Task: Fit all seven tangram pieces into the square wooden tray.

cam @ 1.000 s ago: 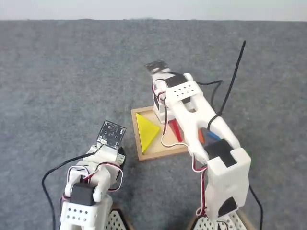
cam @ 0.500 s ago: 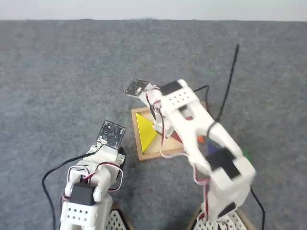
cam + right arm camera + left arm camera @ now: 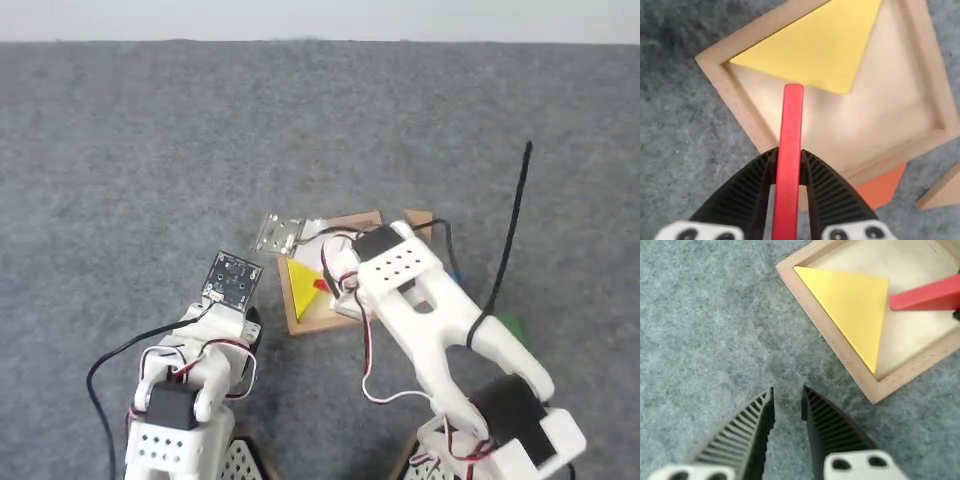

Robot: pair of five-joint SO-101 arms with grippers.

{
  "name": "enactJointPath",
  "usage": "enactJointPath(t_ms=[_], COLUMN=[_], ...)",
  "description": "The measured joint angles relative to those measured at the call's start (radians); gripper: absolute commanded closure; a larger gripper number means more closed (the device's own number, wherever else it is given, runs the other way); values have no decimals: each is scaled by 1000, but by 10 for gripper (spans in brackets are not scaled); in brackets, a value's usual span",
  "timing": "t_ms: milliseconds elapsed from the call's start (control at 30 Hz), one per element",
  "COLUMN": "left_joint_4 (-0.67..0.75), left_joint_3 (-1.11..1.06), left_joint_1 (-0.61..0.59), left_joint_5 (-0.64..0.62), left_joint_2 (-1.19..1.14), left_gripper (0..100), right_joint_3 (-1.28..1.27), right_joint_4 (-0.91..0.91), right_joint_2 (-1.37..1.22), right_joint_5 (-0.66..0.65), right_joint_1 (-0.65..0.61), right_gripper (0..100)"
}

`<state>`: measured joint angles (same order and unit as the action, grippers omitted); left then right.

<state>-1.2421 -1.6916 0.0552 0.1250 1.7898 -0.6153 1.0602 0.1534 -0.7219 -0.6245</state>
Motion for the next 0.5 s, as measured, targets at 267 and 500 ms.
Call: enactJointPath(t_ms=[267, 500], left_joint_4=[0, 0], left_joint_3=[0, 0], left_joint_1=[0, 0], left_joint_5=[0, 0], left_joint_2=[0, 0], left_gripper=[912, 912], right_joint_3=[-41, -41], right_joint_4=[-43, -48], right_joint_2=[0, 0], right_joint_5=[-15, -15], right_joint_1=[-81, -84], right_gripper=[992, 992])
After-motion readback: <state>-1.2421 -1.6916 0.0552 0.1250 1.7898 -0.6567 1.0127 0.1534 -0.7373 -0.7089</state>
